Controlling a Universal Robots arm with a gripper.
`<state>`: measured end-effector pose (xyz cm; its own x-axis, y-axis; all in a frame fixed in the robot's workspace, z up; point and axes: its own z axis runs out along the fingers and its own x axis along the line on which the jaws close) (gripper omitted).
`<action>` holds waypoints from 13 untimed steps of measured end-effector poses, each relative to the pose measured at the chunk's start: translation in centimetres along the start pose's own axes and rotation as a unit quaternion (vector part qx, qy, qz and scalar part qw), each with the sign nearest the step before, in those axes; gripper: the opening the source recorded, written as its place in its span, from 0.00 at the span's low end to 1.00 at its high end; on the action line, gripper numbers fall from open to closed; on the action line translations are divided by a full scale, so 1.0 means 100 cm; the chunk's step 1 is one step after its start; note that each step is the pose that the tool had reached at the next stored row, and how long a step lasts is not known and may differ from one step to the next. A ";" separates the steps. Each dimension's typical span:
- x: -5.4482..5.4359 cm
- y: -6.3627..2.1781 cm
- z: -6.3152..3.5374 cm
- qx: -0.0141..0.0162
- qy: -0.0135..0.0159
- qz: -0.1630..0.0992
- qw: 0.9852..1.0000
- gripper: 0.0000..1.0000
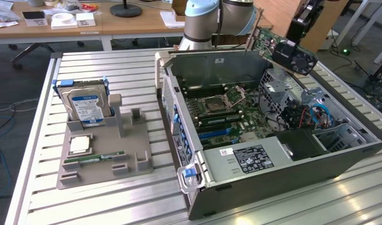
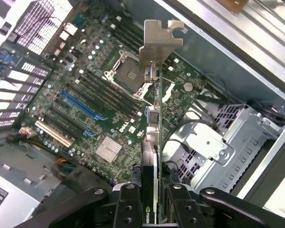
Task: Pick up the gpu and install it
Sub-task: 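Insert the gpu into the slot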
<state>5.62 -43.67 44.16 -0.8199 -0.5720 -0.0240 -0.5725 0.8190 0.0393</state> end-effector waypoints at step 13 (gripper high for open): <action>0.000 0.0000 0.0010 -0.002 0.004 -0.096 0.995 0.26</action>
<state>5.62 -43.67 44.06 -0.6958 -0.7179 -0.0240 -0.7182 0.6948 0.0393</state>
